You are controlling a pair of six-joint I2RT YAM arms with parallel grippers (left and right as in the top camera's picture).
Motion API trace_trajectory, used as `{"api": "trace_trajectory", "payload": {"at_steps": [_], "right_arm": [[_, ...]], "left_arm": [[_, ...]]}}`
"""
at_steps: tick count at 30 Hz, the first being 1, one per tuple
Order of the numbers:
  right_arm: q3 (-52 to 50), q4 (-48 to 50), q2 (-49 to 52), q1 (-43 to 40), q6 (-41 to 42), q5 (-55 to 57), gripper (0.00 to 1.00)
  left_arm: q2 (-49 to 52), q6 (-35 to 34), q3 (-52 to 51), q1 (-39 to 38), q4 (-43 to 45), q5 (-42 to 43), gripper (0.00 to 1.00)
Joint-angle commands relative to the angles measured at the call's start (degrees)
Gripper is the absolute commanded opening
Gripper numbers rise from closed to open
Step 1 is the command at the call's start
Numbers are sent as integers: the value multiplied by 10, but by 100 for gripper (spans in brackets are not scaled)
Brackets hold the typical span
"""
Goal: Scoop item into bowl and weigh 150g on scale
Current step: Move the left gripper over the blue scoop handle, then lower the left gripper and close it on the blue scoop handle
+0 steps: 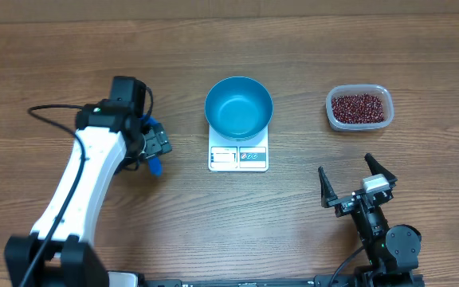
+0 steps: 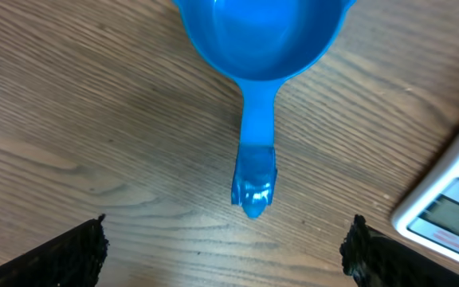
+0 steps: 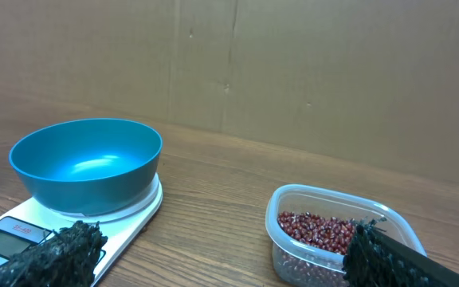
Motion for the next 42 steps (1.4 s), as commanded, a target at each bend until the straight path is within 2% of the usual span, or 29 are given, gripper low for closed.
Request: {"api": "trace_trajectory", "payload": {"at_steps": [1, 11, 14, 17, 28, 35, 42], "right_arm": [[-6, 3, -5, 4, 2, 1, 100], [-6, 3, -5, 4, 2, 1, 100], [-6, 3, -5, 4, 2, 1, 100], [-6, 3, -5, 4, 2, 1, 100], [-6, 3, -5, 4, 2, 1, 100], [-6, 3, -5, 4, 3, 2, 100], [-6, 3, -5, 4, 2, 2, 100]], "left_arm": [[40, -37, -6, -16, 10, 1, 97], [84, -72, -7, -15, 44, 12, 95], [93, -81, -8, -15, 53, 19, 89], [104, -85, -12, -15, 77, 27, 89], [122, -84, -32, -14, 100, 20, 85], [137, -67, -45, -14, 158, 24, 77], [137, -43, -45, -14, 170, -7, 72]]}}
